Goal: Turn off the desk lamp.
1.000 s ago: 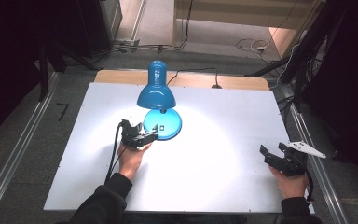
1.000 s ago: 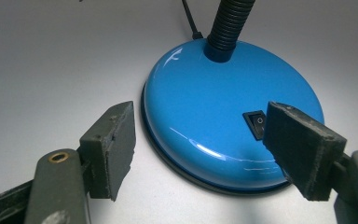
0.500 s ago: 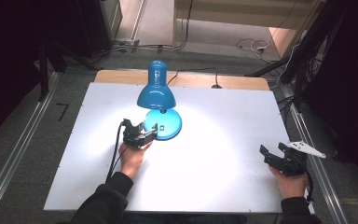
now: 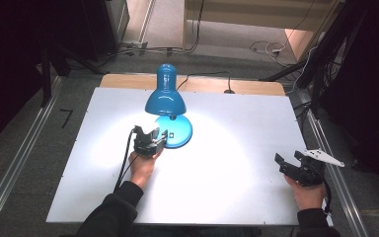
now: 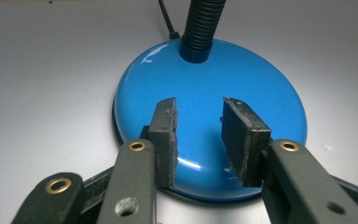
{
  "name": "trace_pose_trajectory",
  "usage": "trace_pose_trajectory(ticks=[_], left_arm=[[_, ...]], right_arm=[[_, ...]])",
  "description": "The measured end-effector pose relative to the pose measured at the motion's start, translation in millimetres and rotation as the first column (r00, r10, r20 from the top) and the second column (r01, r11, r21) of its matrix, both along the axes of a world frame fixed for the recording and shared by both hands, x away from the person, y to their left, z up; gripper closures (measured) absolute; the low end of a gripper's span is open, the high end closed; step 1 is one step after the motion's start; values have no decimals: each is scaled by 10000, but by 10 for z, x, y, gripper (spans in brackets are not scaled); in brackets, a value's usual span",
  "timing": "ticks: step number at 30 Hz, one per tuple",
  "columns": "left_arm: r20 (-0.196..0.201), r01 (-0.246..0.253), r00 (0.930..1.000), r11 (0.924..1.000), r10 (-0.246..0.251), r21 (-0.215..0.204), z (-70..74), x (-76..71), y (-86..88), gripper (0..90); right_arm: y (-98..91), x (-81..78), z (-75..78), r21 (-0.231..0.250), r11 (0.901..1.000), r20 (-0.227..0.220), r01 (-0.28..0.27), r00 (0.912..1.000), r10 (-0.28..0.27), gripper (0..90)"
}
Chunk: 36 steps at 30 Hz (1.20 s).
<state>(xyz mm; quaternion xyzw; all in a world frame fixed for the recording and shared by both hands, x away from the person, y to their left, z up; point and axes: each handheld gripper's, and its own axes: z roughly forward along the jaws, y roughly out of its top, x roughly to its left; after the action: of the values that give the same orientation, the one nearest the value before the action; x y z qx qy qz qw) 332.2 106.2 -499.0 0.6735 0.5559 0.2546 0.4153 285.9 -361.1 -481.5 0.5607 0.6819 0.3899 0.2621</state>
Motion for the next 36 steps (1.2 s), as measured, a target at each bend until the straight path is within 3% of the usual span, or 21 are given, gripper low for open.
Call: trace_pose_trajectory(ticks=[17,36], left_arm=[[124,379,9992,9993,-379,49,-26,17,-76,896],[42,660,9978,9978,-660,-6,-46,63,-133,900]], right_arm=[[-7,4,-1,-19,10000,5,-10,10000,10,200],[-11,5,0,8,10000,-10,15,10000,-15,200]])
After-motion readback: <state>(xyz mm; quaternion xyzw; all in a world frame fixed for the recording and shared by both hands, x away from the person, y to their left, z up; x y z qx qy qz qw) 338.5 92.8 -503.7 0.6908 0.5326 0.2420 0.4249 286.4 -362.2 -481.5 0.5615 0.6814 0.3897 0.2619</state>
